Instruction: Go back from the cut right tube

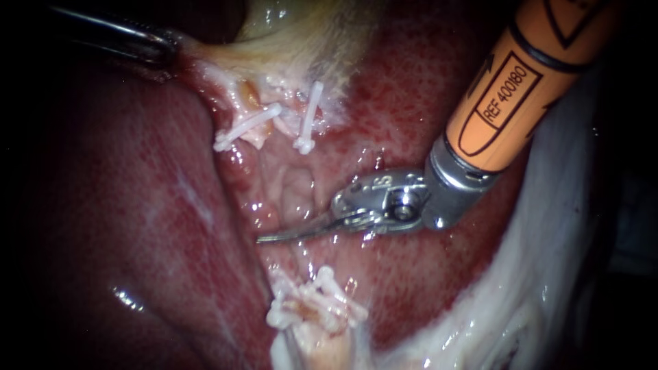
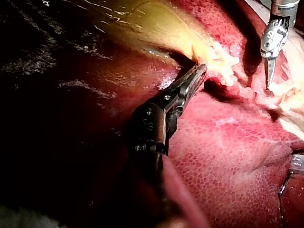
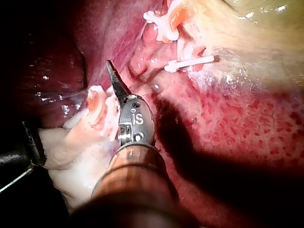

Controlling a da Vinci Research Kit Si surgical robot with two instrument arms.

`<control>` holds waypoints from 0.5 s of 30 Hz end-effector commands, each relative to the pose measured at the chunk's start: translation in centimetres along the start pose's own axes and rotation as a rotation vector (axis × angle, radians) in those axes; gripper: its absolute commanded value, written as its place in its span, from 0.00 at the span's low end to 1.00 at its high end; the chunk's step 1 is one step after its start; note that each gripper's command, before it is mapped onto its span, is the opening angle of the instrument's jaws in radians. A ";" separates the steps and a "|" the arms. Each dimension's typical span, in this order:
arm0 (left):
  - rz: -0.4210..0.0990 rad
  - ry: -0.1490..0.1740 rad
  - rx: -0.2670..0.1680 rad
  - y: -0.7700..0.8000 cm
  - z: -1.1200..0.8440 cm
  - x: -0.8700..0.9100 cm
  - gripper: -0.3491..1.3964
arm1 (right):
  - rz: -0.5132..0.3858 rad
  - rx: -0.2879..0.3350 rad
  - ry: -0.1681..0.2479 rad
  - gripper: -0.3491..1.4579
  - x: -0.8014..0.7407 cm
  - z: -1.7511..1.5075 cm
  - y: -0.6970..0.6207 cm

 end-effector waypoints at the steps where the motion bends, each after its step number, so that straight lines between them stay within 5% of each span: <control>1: 0.000 0.000 -0.001 0.00 -0.01 0.01 0.00 | 0.003 0.005 0.001 0.22 0.00 0.00 0.00; 2: 0.000 0.000 -0.001 0.01 -0.02 0.01 0.00 | 0.002 0.009 0.012 0.52 0.00 0.00 0.00; 3: 0.000 0.000 -0.001 0.01 -0.02 0.01 0.00 | 0.000 0.007 0.028 0.71 0.00 0.01 0.00; 5: -0.001 0.000 -0.002 0.01 -0.02 0.02 0.00 | -0.003 -0.002 0.068 0.89 0.02 0.03 0.01; 8: -0.001 0.000 -0.002 0.01 -0.02 0.02 0.00 | -0.008 0.005 0.121 0.97 0.03 0.06 0.02; 15: -0.001 0.000 -0.002 0.01 -0.03 0.02 0.00 | -0.009 0.008 0.123 0.98 0.02 0.05 -0.02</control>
